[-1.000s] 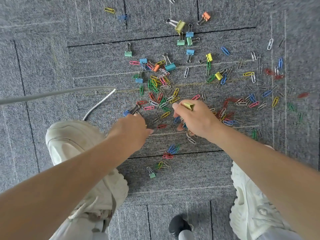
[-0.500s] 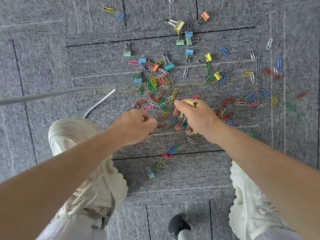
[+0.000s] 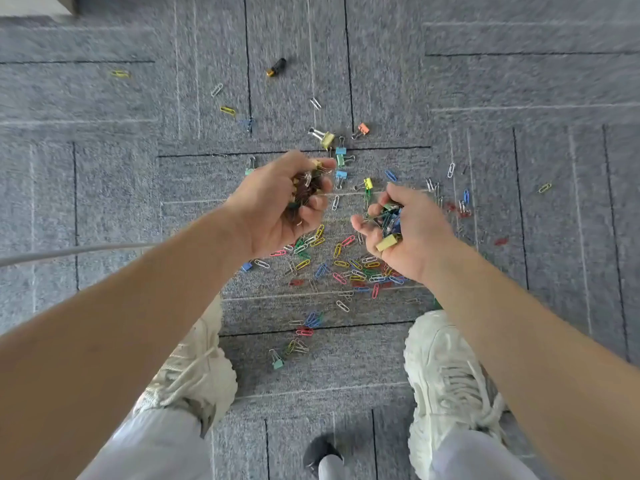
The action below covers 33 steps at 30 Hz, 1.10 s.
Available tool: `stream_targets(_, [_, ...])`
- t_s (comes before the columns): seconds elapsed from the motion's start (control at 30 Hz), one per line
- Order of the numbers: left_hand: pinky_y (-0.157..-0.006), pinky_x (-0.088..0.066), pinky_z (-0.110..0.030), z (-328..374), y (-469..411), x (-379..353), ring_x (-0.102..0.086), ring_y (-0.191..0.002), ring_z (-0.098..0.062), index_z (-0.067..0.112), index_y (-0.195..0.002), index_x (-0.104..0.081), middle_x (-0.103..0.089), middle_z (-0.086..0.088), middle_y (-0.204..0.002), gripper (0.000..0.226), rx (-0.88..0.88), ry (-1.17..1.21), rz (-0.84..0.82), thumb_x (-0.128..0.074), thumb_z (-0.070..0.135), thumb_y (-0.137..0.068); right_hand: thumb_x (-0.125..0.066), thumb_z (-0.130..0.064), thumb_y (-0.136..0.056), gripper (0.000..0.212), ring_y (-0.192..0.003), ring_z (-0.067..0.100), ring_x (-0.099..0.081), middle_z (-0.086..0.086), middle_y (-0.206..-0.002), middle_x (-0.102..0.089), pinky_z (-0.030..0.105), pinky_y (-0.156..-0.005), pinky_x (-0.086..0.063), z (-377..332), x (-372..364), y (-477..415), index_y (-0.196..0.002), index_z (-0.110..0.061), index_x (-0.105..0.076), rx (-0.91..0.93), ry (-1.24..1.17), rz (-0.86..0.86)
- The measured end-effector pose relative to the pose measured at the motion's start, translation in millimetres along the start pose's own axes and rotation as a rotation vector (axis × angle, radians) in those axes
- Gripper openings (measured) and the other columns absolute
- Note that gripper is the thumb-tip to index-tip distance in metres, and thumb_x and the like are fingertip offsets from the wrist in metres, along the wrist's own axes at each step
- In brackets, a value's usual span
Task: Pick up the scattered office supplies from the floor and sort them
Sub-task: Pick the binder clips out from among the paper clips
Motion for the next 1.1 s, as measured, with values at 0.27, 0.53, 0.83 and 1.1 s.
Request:
stream_targets(0.27, [-0.048, -0.056, -0.028, 86, 140, -51, -0.058, -0.052, -0.018, 0.006, -0.092, -0.057, -0.056, -0.008, -0.070, 0.017, -0.198, 0.424, 0.089, -0.042, 0.014, -0.093, -0.046, -0.023, -0.099, 0.027, -0.082, 0.027, -0.066, 0.003, -0.076, -0.051, 0.020, -0.047, -0.036, -67, -74, 165, -0.074, -0.015, -0.051, 0.113, -0.016, -0.062])
stream_targets(0.53, [-0.055, -0.060, -0.029, 145, 329, -121, -0.063, -0.061, -0.021, 0.006, -0.085, -0.058, -0.059, -0.010, -0.071, 0.028, -0.394, 0.572, -0.049, -0.041, 0.021, -0.101, -0.045, -0.024, -0.098, 0.029, -0.079, 0.024, -0.062, 0.009, -0.053, -0.061, 0.016, -0.037, -0.038, -88, -156, 365, -0.071, -0.015, -0.044, 0.156, 0.042, -0.223])
stream_targets(0.83, [-0.024, -0.017, -0.012, 157, 516, -142, -0.039, -0.034, -0.002, 0.023, -0.069, -0.047, -0.046, 0.008, -0.057, 0.037, -0.578, 0.355, -0.052, -0.041, 0.035, -0.103, -0.040, -0.028, -0.101, 0.039, -0.063, 0.023, -0.064, -0.004, -0.056, -0.045, 0.011, -0.032, -0.024, -55, -200, 537, -0.063, -0.019, -0.044, 0.328, 0.201, -0.423])
stream_targets(1.1, [-0.029, -0.018, -0.013, 159, 675, -118, -0.032, -0.035, -0.003, 0.020, -0.072, -0.052, -0.051, 0.003, -0.065, 0.033, -0.865, 0.193, 0.099, -0.056, 0.038, -0.099, -0.046, -0.021, -0.094, 0.028, -0.060, 0.029, -0.066, 0.001, -0.062, -0.047, 0.013, -0.035, -0.024, 3, -252, 657, -0.067, -0.017, -0.047, 0.438, 0.375, -0.557])
Point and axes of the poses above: each hand's wrist, its own y-axis away from the middle knuckle, its own x-axis out of the back of the hand, z = x × y, the point moved 9 cm from there along -y, towards the middle knuckle
